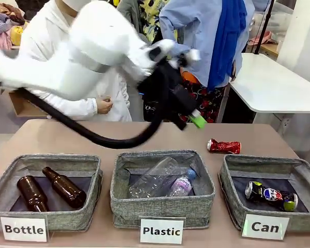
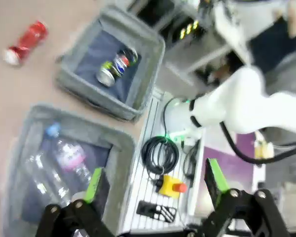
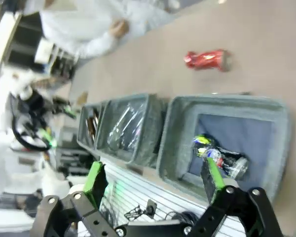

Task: Sort the can waste into the basket.
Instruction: Pick up the can waste from the table and place it in the right Fabric basket.

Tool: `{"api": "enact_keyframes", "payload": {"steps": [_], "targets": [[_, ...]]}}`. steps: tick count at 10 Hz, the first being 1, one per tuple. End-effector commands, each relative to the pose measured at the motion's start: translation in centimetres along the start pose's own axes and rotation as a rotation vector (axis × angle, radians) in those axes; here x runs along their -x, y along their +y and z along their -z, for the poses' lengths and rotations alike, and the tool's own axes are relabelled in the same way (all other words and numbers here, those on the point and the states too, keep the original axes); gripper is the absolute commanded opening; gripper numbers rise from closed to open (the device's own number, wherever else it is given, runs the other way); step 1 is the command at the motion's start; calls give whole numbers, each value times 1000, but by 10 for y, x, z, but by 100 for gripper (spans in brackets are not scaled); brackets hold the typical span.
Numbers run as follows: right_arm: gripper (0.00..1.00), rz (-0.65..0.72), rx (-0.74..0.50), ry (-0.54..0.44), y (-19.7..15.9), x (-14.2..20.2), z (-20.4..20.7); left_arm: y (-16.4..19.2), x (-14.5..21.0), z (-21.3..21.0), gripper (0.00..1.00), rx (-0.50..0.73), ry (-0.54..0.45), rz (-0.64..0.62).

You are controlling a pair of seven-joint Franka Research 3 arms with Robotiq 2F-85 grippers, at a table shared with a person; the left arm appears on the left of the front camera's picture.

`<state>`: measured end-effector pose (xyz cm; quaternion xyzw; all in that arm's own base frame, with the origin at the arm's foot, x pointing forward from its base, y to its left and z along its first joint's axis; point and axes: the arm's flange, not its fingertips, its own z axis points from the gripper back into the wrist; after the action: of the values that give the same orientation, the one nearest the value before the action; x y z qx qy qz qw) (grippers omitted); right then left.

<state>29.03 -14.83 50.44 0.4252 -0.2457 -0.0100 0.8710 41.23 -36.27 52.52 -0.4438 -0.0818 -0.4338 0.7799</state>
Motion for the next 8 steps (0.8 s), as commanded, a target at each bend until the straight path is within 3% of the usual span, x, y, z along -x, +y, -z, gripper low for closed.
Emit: {"api": "enact_keyframes", "payload": {"steps": [1,4,5,7,8], "targets": [[100,-36,-83,49,33,-15,55,21,87,-72,100,-2,-215,-97],[100,96,-180,112,81,-19,140,78,221,-171,100,78,-595,-306],[100,187,-286,178,84,-16,156,92,268,-195,100,87,-736,-379],[100,303,-337,189,55,-26,169,112,348,-233,100,160,-981,-419],[100,354,-306,148,30,-31,165,125,371,-241,100,184,-1050,-441]]}}
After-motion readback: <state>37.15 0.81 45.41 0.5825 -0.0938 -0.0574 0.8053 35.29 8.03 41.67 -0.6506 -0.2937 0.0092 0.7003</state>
